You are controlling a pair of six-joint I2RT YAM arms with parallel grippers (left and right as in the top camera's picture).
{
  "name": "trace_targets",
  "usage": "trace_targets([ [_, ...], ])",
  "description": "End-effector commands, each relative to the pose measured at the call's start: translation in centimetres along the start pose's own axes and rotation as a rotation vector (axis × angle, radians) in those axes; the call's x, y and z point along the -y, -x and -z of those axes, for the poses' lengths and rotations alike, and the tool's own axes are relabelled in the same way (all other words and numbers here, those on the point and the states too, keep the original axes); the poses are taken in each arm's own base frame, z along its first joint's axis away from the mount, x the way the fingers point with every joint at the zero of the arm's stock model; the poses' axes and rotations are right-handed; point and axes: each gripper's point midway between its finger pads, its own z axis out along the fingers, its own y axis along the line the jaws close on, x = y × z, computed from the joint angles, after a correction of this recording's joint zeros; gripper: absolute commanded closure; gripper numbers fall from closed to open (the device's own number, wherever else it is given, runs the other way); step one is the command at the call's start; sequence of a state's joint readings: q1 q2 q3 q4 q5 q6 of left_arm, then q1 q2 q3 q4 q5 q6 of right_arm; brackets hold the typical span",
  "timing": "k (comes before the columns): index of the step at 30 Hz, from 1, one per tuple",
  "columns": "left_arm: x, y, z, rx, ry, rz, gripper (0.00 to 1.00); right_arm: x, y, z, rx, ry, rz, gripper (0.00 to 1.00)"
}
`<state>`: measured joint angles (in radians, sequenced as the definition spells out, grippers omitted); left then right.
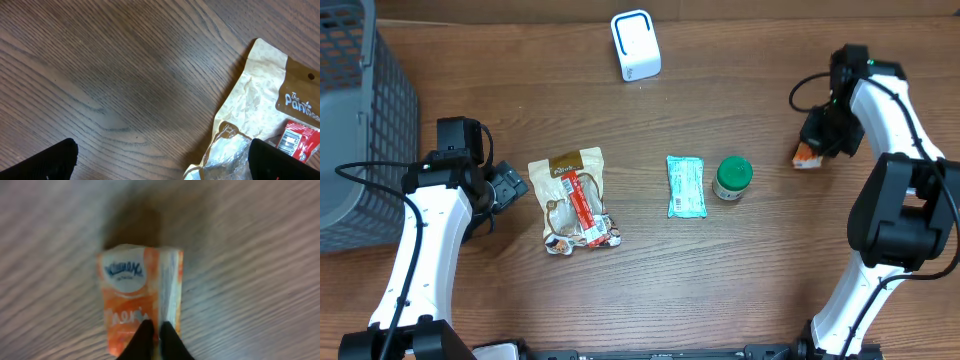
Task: Scan the item barcode
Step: 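Carry the Kleenex pack to the right table edge and release it, then move the right gripper back over the mint-green wipes pack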
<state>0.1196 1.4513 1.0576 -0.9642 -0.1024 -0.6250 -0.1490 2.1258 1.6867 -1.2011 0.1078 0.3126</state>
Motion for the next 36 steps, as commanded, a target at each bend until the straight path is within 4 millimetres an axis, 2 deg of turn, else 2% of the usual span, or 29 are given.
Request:
trace_targets([
  [1,-0.2,0.1,-0.1,0.006,0.011,-0.011,0.0,0.0,-0.4,-0.7,-0.01,0.004,-0.007,0.5],
  [3,-0.2,0.1,-0.1,0.006,0.011,-0.011,0.0,0.1,-0.3,-0.6,-0.006,0.003,0.002,0.39],
  [8,-0.2,0.1,-0.1,0.006,0.011,-0.011,0.0,0.0,0.4,1.6,0.021,0.014,0.002,0.37],
  [11,-0.2,0.1,-0.1,0.006,0.011,-0.011,0.0,-0.6,0.9,4.6,0.065,0.033,0.012,0.37],
  [14,-0.2,0.1,-0.1,0.006,0.011,-0.011,0.0,-1.7,0.7,7.8,0.101,0.066,0.04,0.36],
  [17,-0.2,0.1,-0.1,0.006,0.011,-0.011,0.0,-3.9,-1.3,10.7,0.102,0.149,0.105,0.36],
  [20,-0.2,0.1,-0.1,0.006,0.011,-0.011,0.0,-6.5,-4.9,12.5,0.059,0.2,0.187,0.36],
  [23,-0.2,0.1,-0.1,0.006,0.011,-0.011,0.0,-9.1,-7.1,13.0,0.053,0.202,0.274,0.36],
  [27,-0.2,0.1,-0.1,0.006,0.011,-0.011,0.0,-13.1,-9.7,12.5,0.068,0.217,0.39,0.36],
  [33,-0.2,0.1,-0.1,0.006,0.011,-0.011,0.0,-18.5,-14.7,10.7,0.085,0.238,0.571,0.35],
  [36,-0.2,0.1,-0.1,0.006,0.011,-0.011,0.0,-20.3,-16.9,9.3,0.088,0.245,0.64,0.35],
])
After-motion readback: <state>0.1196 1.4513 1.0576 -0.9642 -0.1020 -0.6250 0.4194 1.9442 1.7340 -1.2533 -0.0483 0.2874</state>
